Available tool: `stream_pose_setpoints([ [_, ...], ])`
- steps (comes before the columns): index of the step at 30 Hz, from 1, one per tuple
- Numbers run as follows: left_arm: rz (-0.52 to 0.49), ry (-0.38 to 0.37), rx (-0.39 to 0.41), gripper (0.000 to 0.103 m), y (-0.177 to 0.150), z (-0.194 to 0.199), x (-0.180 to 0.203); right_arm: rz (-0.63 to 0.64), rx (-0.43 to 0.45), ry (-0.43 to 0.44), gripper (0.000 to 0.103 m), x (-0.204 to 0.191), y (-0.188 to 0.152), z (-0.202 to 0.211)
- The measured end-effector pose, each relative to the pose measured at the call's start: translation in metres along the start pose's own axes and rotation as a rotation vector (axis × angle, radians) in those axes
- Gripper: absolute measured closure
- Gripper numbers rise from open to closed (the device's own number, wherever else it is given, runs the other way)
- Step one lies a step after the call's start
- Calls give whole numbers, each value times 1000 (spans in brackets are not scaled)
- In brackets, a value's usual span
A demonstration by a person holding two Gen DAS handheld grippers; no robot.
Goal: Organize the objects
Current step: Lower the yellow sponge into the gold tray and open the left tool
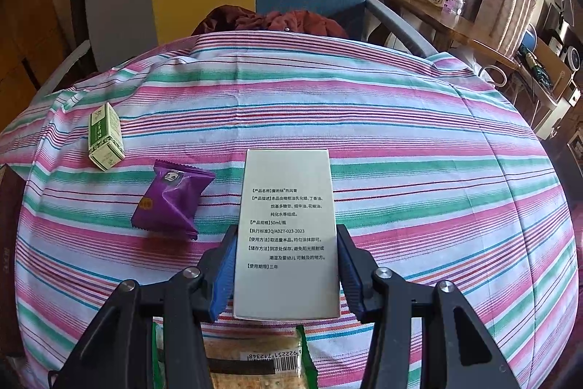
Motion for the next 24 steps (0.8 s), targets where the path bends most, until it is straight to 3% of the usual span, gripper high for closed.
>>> stream_pose_setpoints([
  [7,134,34,-23,44,-35,23,-59,-4,-16,-13,53,-1,-3,-5],
  [15,321,141,-41,44,-95,73,-150,8,-11,-26,53,-2,-3,-5],
  [18,320,165,-64,44,-115,77,-158,17,-10,-29,53,-2,-4,-4],
  [24,274,138,-153,44,-139,58,-142,20,-9,-32,53,-3,-4,-4],
])
Point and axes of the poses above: each gripper's, at about its wrist camera, not at the fingertips, and z roughly against the way its jaws point, x to its right, y to its top, the point moved 7 cm from there along -z, roughly the way its jaws point, and after that the axes turned 11 degrees about -z, right-handed, at the moved point
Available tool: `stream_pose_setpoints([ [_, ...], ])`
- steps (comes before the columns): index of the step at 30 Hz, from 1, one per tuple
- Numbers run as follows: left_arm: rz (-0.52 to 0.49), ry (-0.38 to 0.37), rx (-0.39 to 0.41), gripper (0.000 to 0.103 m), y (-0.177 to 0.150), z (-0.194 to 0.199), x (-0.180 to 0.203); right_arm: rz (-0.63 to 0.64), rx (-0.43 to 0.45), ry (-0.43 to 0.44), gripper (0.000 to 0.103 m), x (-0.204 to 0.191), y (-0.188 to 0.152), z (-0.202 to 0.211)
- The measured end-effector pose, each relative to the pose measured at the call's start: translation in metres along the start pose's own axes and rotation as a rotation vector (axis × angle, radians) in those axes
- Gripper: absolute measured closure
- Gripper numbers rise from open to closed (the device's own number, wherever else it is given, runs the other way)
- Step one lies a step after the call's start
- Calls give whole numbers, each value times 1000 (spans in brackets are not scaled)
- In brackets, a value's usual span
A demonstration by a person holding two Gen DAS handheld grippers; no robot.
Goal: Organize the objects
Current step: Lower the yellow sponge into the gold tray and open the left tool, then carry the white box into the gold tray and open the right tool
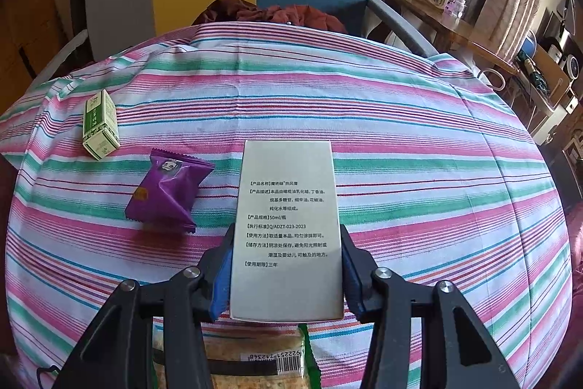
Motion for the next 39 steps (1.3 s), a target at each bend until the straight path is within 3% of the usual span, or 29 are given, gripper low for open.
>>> stream_pose_setpoints([
  [6,45,19,-82,39,-20,-27,-3,7,3,-5,53,0,0,0],
  [12,22,32,-39,30,-17,-20,-4,19,7,-29,53,-3,-1,1],
  [20,46,47,-30,29,-19,-16,-12,21,12,-43,53,-5,-1,1],
  [29,-40,181,62,28,1,10,-5,23,14,-55,53,-6,-2,1],
  [39,-92,204,124,25,15,27,4,11,-19,-91,54,-8,-8,-5],
])
Point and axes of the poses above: each gripper's, at about its wrist camera, not at the fingertips, and z roughly against the way its jaws point, x to its right, y to its top, the point moved 7 cm from there along -z, roughly the way its jaws point, and after that the axes turned 11 degrees about -z, right-handed, at the moved point
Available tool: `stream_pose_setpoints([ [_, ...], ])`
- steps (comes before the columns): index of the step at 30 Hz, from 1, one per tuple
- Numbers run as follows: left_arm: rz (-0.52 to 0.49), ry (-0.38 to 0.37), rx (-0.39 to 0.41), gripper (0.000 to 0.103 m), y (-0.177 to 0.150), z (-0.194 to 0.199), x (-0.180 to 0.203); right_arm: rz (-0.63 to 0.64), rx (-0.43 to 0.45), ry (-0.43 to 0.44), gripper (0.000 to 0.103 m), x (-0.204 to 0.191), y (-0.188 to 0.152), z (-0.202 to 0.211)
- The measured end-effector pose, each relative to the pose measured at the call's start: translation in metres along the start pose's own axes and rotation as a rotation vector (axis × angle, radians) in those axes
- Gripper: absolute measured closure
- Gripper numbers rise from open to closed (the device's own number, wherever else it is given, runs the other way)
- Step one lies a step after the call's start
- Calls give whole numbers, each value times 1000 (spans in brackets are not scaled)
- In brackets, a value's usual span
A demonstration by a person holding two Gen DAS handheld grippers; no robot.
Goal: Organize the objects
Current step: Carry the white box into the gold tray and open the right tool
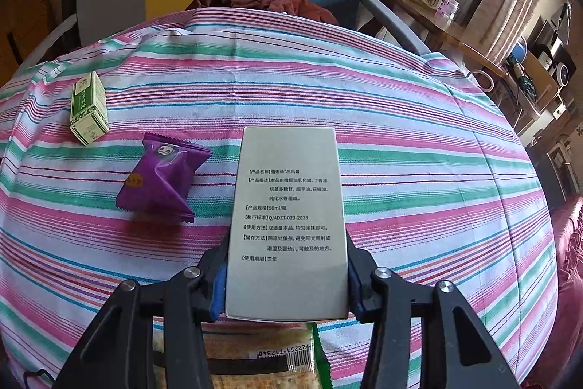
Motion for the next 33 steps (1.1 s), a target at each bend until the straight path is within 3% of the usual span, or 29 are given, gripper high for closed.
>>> stream_pose_setpoints([
  [11,17,-14,-3,24,-2,-2,0,-27,2,-3,54,-5,2,11],
  [23,41,-43,-7,23,-9,-8,-1,-27,55,14,54,-22,15,50],
  [33,63,-57,-4,23,-13,-10,-3,58,134,153,54,-91,22,113],
])
Point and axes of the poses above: each gripper's, at about its wrist camera, not at the fingertips, and z roughly against the way its jaws point, x to its right, y to its top, the point moved 7 cm from there along -z, roughly the way its jaws point, and after that the axes turned 11 degrees about -z, right-handed, at the moved point
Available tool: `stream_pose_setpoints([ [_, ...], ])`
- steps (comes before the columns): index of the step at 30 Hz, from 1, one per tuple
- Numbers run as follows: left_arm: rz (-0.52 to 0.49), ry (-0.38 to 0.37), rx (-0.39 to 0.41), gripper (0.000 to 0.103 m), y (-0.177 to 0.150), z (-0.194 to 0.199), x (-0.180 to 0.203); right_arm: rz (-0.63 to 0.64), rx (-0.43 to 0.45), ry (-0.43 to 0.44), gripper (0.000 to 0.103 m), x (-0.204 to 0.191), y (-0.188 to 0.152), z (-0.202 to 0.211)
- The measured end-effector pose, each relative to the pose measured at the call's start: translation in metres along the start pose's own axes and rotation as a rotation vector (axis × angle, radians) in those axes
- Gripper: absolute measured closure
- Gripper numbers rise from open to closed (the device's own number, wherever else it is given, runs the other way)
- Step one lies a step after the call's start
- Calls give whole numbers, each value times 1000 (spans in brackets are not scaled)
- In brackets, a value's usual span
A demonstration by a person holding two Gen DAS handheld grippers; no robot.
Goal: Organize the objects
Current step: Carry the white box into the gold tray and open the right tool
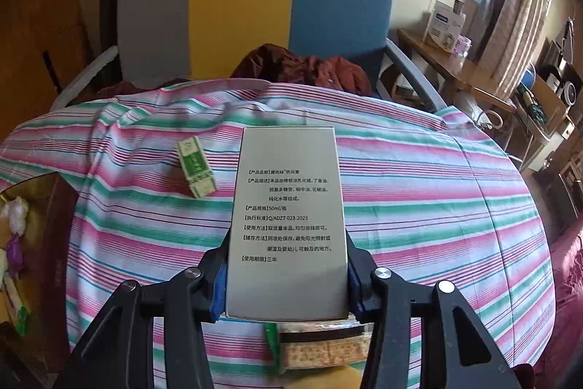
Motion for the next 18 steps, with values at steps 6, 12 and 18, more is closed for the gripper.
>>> stream_pose_setpoints([
  [6,16,-4,0,23,-3,-1,-6,102,-1,132,54,-78,-4,23],
  [12,28,-6,4,22,-5,0,-9,191,-56,278,54,-161,-26,36],
  [18,77,-13,19,18,-6,1,-20,263,-149,409,54,-245,-59,41],
])
Point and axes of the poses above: each gripper's, at about its wrist camera, not at the fingertips, and z roughly against the way its jaws point, x to its right, y to its top, the point moved 7 cm from there along -z, roughly the way its jaws point, and after that the axes turned 11 degrees about -z, right-handed, at the moved point
